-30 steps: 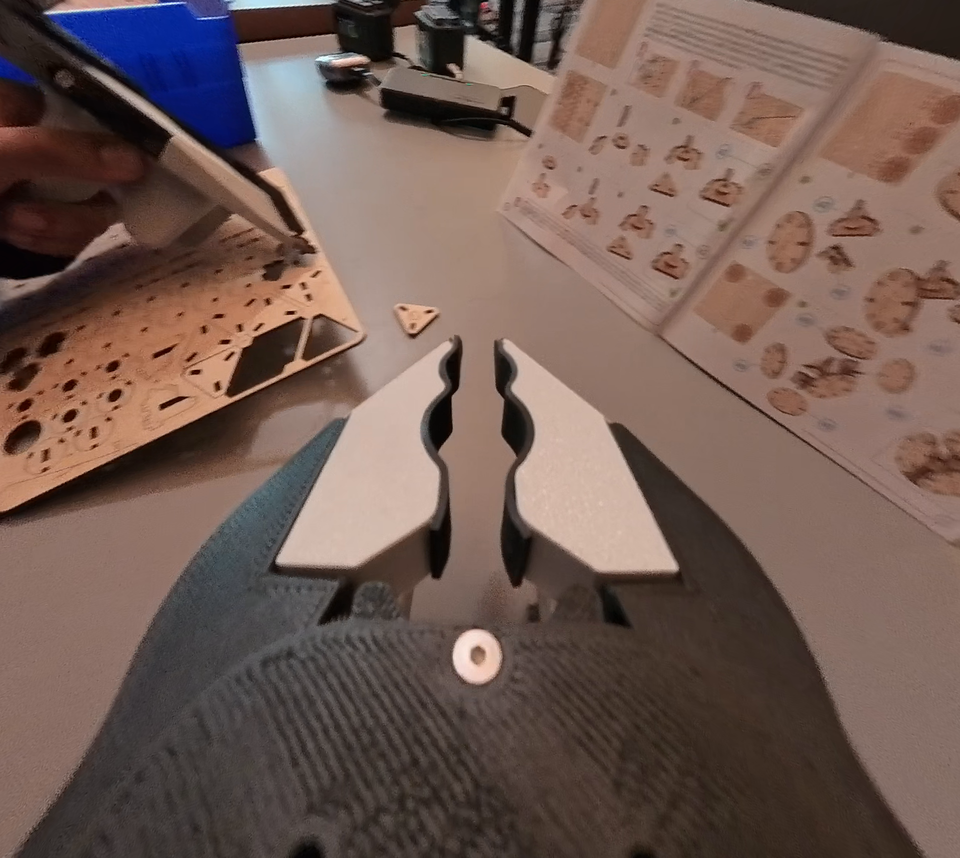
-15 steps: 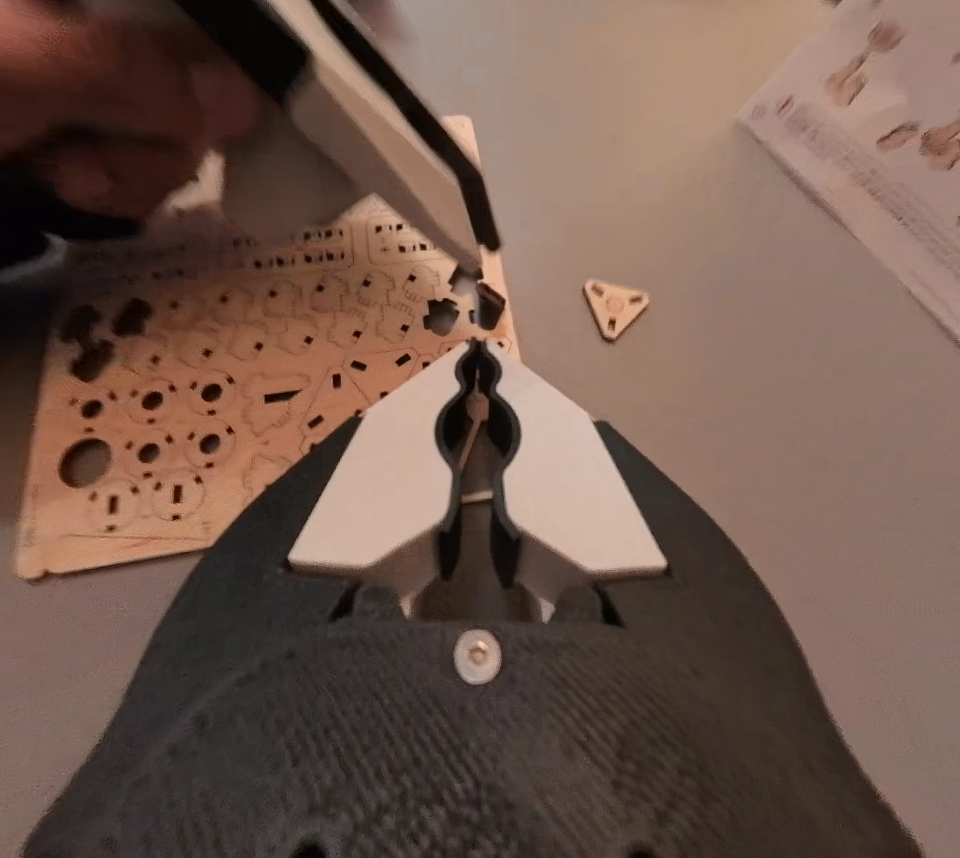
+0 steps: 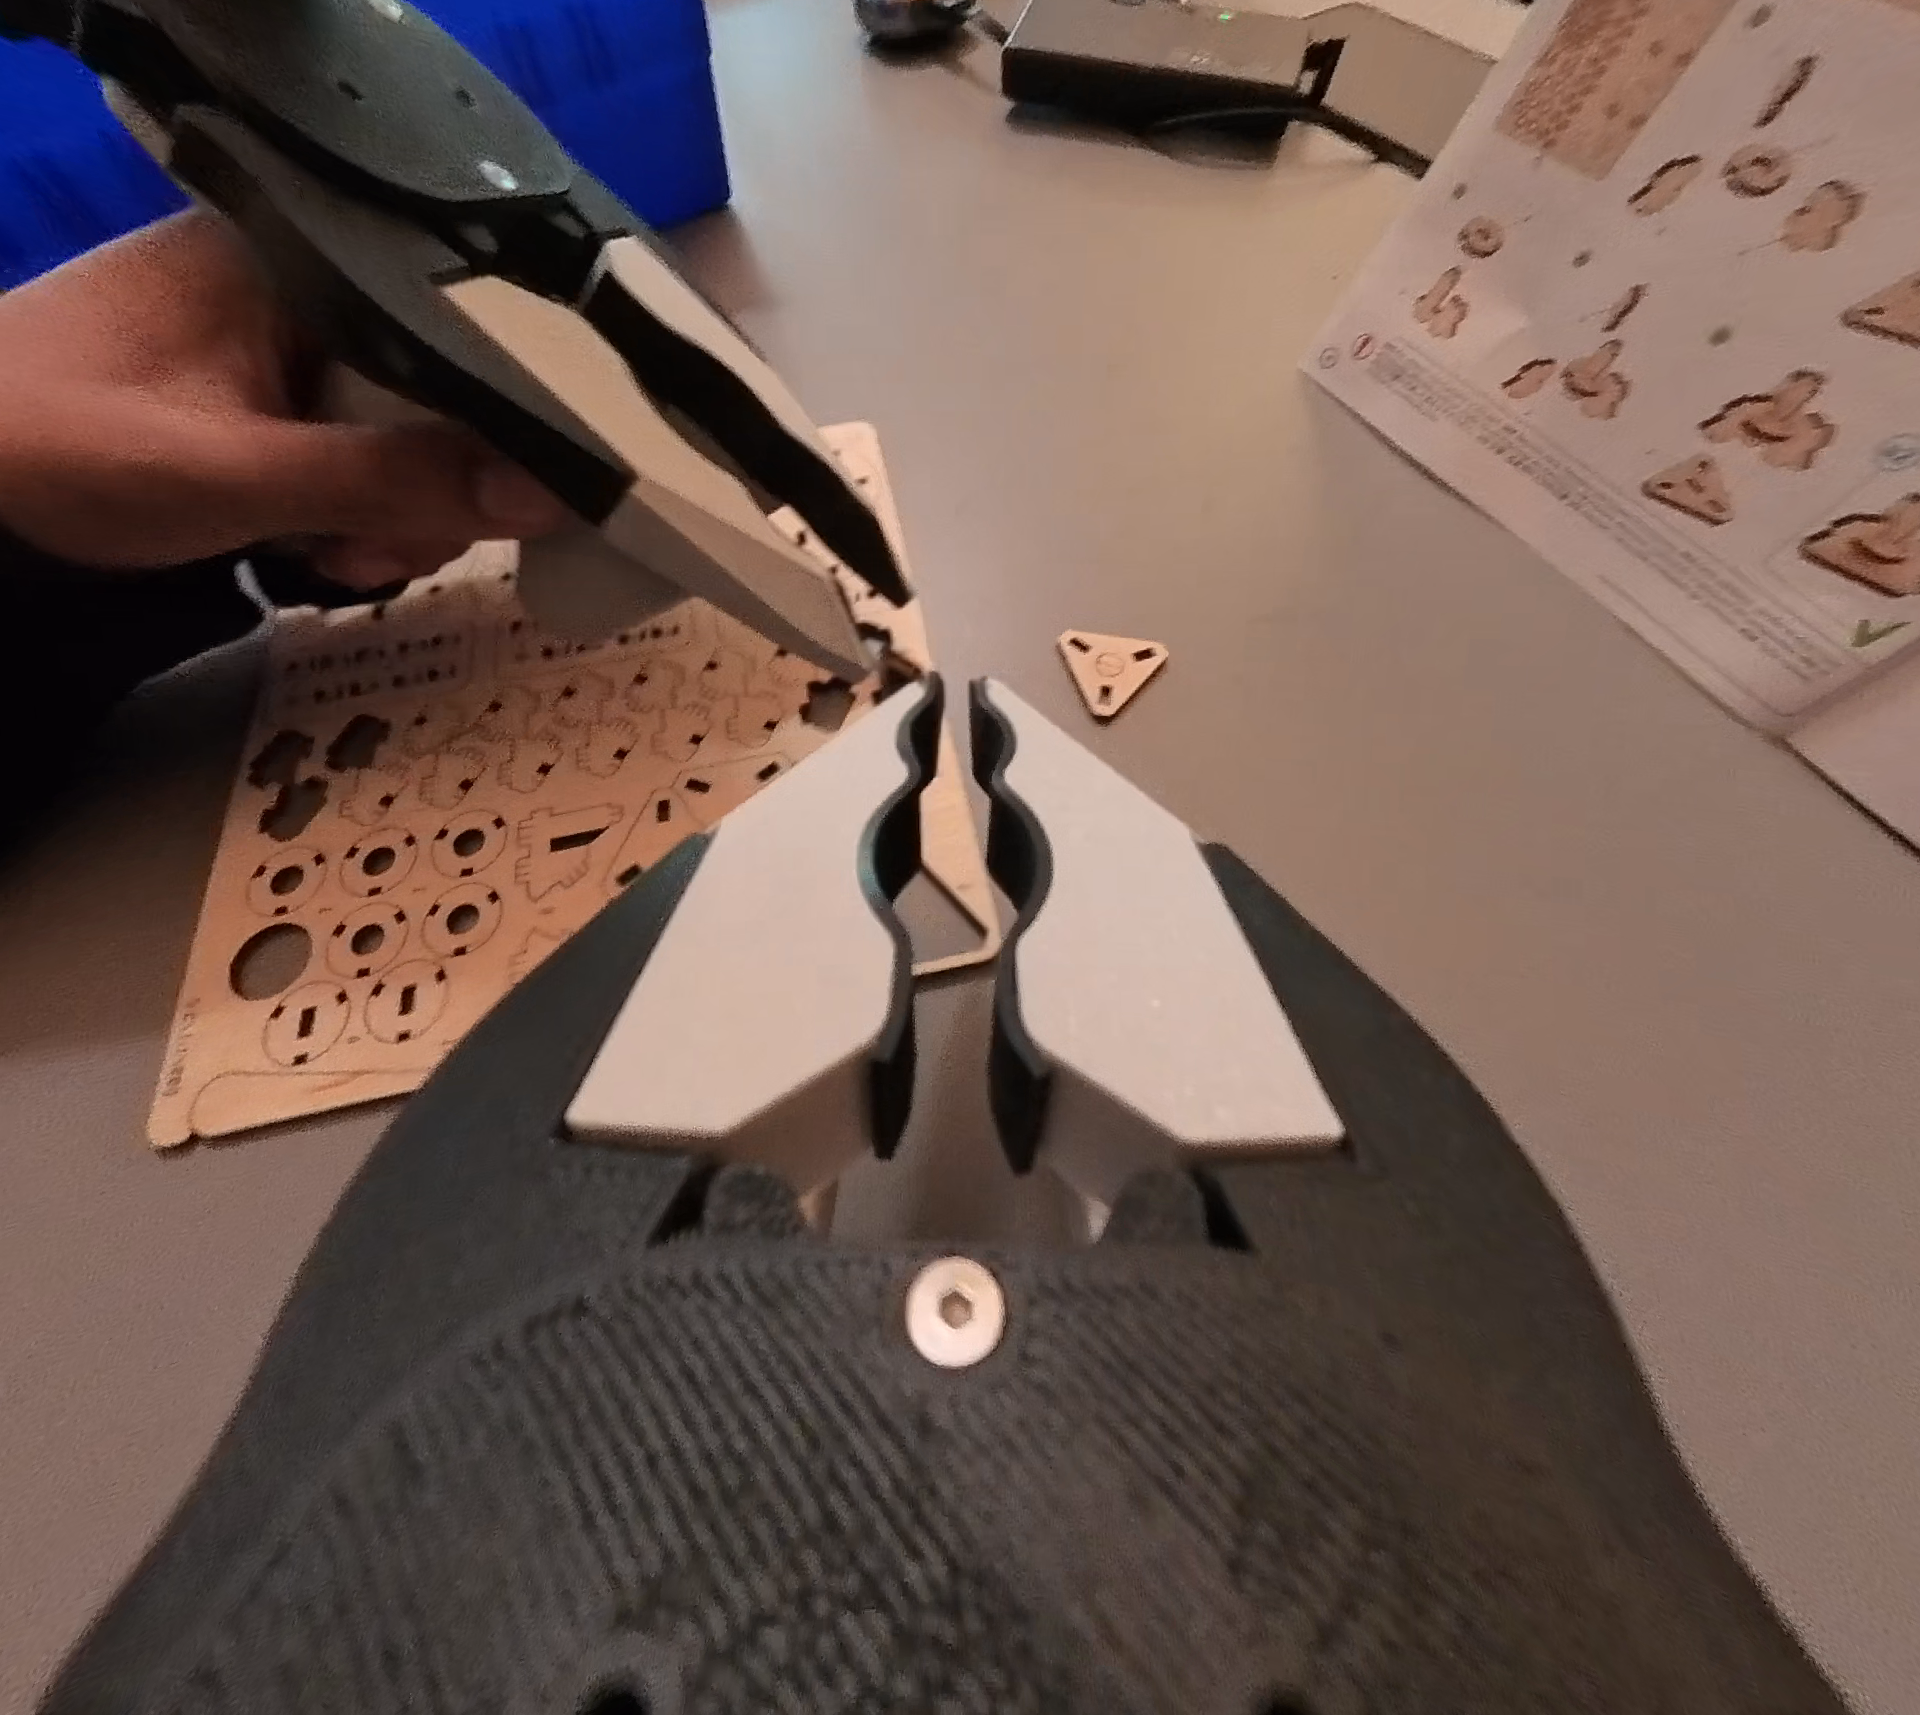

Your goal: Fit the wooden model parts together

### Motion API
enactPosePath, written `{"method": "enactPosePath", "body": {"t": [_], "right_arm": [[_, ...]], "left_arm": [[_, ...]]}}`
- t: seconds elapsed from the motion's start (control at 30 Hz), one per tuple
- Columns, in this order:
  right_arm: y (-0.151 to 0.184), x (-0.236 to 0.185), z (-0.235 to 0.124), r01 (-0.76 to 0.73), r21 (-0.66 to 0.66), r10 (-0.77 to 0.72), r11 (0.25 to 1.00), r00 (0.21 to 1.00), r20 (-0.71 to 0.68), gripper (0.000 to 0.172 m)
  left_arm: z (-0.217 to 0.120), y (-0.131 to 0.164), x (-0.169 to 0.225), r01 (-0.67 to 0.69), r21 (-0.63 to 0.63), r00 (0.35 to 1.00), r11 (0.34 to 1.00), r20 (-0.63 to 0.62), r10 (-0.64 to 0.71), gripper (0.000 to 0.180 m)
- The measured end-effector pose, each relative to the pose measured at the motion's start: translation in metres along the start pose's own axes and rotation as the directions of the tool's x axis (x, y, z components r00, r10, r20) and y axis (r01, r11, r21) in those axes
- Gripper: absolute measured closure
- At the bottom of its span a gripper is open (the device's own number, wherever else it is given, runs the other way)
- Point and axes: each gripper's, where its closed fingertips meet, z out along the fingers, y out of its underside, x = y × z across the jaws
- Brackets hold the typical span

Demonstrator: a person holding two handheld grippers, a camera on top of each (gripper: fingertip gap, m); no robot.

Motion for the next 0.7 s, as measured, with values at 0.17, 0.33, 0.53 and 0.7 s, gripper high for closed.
{"method": "enactPosePath", "body": {"t": [0.17, 0.33, 0.53, 0.7], "right_arm": [[0.030, -0.011, 0.019, 0.079, -0.195, -0.080, 0.978, 0.997, -0.001, 0.170], [0.041, -0.018, 0.032, 0.071, -0.261, -0.066, 0.963, 0.997, 0.028, 0.172], [0.041, -0.018, 0.032, 0.093, -0.277, -0.092, 0.956, 0.996, 0.017, 0.172], [0.041, -0.018, 0.032, 0.111, -0.274, -0.113, 0.955, 0.994, 0.011, 0.172]], "left_arm": [[0.013, 0.009, -0.013, -0.061, -0.069, 0.988, 0.996, 0.139, 0.070, 0.166], [0.012, 0.007, -0.007, -0.016, -0.046, 0.997, 0.999, 0.075, 0.020, 0.180], [-0.005, -0.012, 0.001, 0.155, 0.091, 0.983, 0.984, -0.117, -0.144, 0.180], [-0.016, -0.017, -0.007, 0.163, 0.140, 0.982, 0.977, -0.120, -0.146, 0.180]]}}
